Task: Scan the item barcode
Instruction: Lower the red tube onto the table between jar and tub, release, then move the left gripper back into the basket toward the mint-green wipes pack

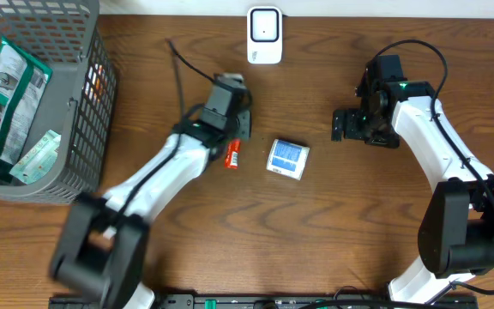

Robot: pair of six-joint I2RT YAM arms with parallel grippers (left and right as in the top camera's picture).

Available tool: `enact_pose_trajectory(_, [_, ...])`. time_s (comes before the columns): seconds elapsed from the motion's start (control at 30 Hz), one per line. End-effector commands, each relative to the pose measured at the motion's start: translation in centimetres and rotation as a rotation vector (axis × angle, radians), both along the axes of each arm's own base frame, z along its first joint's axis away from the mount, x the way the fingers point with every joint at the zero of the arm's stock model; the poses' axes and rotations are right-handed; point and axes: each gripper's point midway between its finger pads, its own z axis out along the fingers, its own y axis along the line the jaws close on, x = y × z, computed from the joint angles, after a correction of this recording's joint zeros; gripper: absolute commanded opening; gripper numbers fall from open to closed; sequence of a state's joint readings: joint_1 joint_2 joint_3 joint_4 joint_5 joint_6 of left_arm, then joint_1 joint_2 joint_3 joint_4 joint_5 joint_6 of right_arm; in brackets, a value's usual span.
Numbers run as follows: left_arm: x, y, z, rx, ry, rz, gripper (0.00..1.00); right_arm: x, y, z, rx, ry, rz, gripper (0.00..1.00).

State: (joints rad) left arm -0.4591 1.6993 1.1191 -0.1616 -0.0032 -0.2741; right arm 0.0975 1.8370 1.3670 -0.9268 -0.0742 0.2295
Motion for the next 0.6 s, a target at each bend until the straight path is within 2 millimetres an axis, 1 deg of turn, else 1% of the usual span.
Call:
enact_pose_trajectory(0.0, [0.7,0.9,7.1,-0.022,-0.156,-0.013,0.08,0.4,0.0,0.8,-0.004,-0.024,0.002,0.99])
enact_pose_trajectory(0.07, [0.6,1.9,10.5,-0.023,-0.219,-0.012,0.08,0.4,0.0,0.8,-0.004,-0.024,0.002,0.99])
enact_pose_trajectory(0.13, [0.5,3.7,14.3,-0.025,-0.276,0.011,0.08,0.4,0.0,0.8,-0.004,-0.024,0.003,0.99])
enact_pose_trajectory(0.23, [0.7,7.2,19.4,-0.028,-0.35,0.079,0.08,0.4,0.0,0.8,-0.004,-0.024,0.002,0.99])
enact_pose_trajectory(0.3, [1.0,10.2,22.5,-0.014,-0.405,0.136,0.08,0.4,0.0,0.8,-0.004,-0.024,0.002,0.99])
enact_pose_trajectory(0.37, [1.4,13.6,25.0,-0.007,-0.447,0.215,0.08,0.4,0.0,0.8,-0.004,-0.024,0.002,0.99])
enact_pose_trajectory(0.43, [1.6,17.1,26.7,0.004,-0.475,0.294,0.08,0.4,0.0,0.8,-0.004,-0.024,0.003,0.99])
enact_pose_trajectory(0.5, [1.6,20.6,28.1,0.018,-0.503,0.376,0.08,0.4,0.0,0.8,-0.004,-0.024,0.002,0.99])
enact_pose_trajectory(0.57, [1.3,24.0,29.1,0.035,-0.525,0.452,0.08,0.4,0.0,0.8,-0.004,-0.024,0.002,0.99])
